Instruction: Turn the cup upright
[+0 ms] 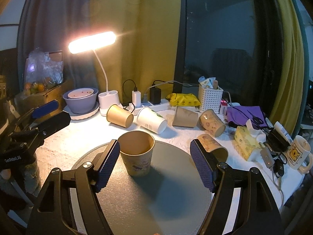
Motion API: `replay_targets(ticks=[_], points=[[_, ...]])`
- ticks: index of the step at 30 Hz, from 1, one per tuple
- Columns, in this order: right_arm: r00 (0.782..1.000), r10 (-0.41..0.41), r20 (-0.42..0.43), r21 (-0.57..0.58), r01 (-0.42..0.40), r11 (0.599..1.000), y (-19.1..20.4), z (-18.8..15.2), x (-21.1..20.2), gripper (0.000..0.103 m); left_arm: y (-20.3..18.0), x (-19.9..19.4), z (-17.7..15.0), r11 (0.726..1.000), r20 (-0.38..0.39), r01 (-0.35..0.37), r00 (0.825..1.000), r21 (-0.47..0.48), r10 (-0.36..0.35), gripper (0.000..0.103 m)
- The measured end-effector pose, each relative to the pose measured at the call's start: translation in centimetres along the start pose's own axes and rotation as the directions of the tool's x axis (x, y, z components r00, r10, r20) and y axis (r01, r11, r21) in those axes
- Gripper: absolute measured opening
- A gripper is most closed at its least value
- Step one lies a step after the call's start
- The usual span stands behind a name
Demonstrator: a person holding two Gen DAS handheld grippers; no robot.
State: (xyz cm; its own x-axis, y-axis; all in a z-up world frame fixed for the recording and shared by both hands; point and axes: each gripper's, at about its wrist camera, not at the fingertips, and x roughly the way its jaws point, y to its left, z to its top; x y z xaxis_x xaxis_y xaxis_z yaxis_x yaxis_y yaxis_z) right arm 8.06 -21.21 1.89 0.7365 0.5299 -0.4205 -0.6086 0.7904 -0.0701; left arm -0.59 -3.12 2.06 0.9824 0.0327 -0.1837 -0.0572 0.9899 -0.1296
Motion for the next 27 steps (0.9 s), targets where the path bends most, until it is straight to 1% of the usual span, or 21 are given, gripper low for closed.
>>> replay_targets(ticks=[6, 27], points=[[1.000, 0.000, 0.000, 0.002, 0.000, 1.000, 0.04, -0.01, 0.00, 0.077, 0.19, 0.23, -0.11, 1.000, -0.014, 0.000, 1.000, -0.012, -0.001, 0.094], [1.000, 0.003, -0.002, 0.002, -0.003, 1.000, -0.07, -0.11, -0.09, 0.077, -0.01, 0.49, -0.26, 1.000, -0.021, 0.007, 1.000, -0.011, -0.007, 0.094]])
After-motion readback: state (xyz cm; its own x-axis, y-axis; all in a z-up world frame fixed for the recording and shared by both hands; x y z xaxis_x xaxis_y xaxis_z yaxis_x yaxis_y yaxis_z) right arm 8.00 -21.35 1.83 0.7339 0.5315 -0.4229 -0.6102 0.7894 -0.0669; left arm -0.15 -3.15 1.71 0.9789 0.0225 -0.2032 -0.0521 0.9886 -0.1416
